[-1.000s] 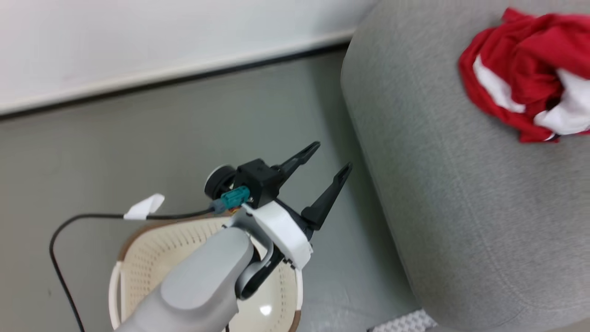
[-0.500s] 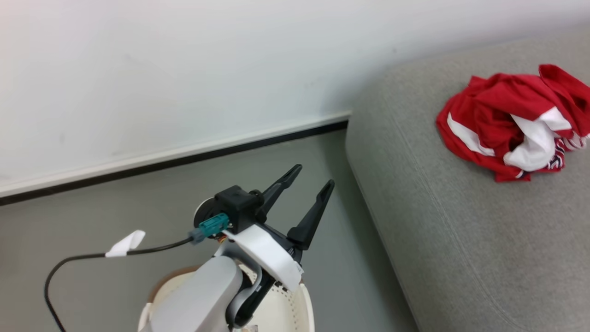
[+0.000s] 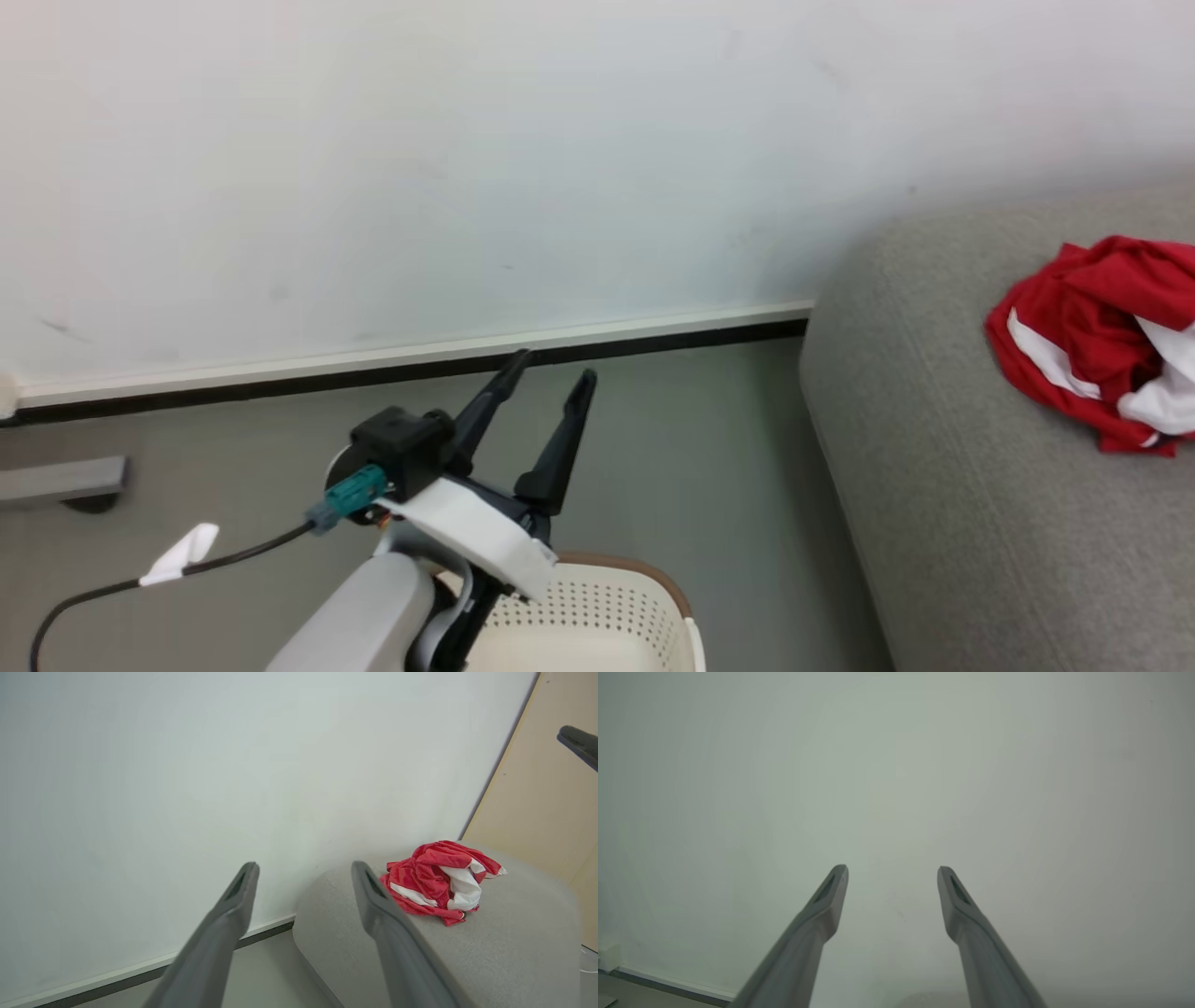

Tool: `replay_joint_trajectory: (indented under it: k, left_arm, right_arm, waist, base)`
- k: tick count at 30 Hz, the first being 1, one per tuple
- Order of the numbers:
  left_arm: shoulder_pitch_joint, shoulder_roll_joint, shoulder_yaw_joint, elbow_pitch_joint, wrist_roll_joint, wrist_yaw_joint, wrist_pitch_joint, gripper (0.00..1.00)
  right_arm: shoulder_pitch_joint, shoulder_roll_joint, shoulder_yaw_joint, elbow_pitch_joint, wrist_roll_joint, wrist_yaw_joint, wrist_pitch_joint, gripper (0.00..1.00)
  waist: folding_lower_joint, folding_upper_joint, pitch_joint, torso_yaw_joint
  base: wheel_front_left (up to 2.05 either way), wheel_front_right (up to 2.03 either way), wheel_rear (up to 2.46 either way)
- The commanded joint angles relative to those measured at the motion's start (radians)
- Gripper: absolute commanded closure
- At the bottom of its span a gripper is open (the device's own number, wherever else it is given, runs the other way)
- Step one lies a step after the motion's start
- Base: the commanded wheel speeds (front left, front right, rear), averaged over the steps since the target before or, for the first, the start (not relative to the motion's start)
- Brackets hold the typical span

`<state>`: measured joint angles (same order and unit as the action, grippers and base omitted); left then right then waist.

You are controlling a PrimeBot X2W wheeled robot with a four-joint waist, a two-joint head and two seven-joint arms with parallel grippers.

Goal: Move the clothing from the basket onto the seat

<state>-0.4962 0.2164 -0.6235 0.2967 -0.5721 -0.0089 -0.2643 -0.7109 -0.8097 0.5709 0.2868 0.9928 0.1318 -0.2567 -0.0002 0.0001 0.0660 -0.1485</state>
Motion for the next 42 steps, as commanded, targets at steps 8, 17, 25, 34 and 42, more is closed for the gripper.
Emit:
replay_joint_trajectory:
  k: [8, 17, 25, 34, 42]
  left_arm:
    - [0.111, 0.053, 0.109, -0.005, 0.051, 0.062, 0.000, 0.00]
    - [0.261, 0.048, 0.291, -0.039, 0.081, 0.109, 0.000, 0.00]
    - [0.379, 0.004, 0.435, -0.100, 0.215, 0.143, 0.000, 0.00]
    - [0.495, -0.079, 0.570, -0.151, 0.319, 0.130, 0.000, 0.00]
    - [0.524, -0.131, 0.638, -0.115, 0.366, 0.077, 0.000, 0.00]
  right_arm:
    - [0.259, 0.202, -0.221, -0.067, -0.212, -0.002, -0.008, 0.00]
    - [0.522, 0.416, -0.382, -0.144, -0.416, -0.002, -0.009, 0.00]
    - [0.648, 0.567, -0.457, -0.154, -0.545, -0.002, -0.009, 0.00]
    - [0.679, 0.604, -0.448, -0.145, -0.597, -0.002, -0.009, 0.00]
    - [0.679, 0.602, -0.446, -0.148, -0.616, -0.002, -0.009, 0.00]
  waist:
    - [0.0002, -0.0001, -0.065, 0.108]
    - [0.0002, -0.0001, -0.090, 0.148]
    - [0.0002, -0.0001, -0.095, 0.136]
    - [0.0002, -0.0001, -0.092, 0.114]
    - [0.0002, -0.0001, -0.091, 0.111]
  base:
    - [0.00, 0.00, 0.00]
    - [0.00, 0.00, 0.00]
    - [0.00, 0.00, 0.00]
    - [0.00, 0.00, 0.00]
    - [0.00, 0.00, 0.00]
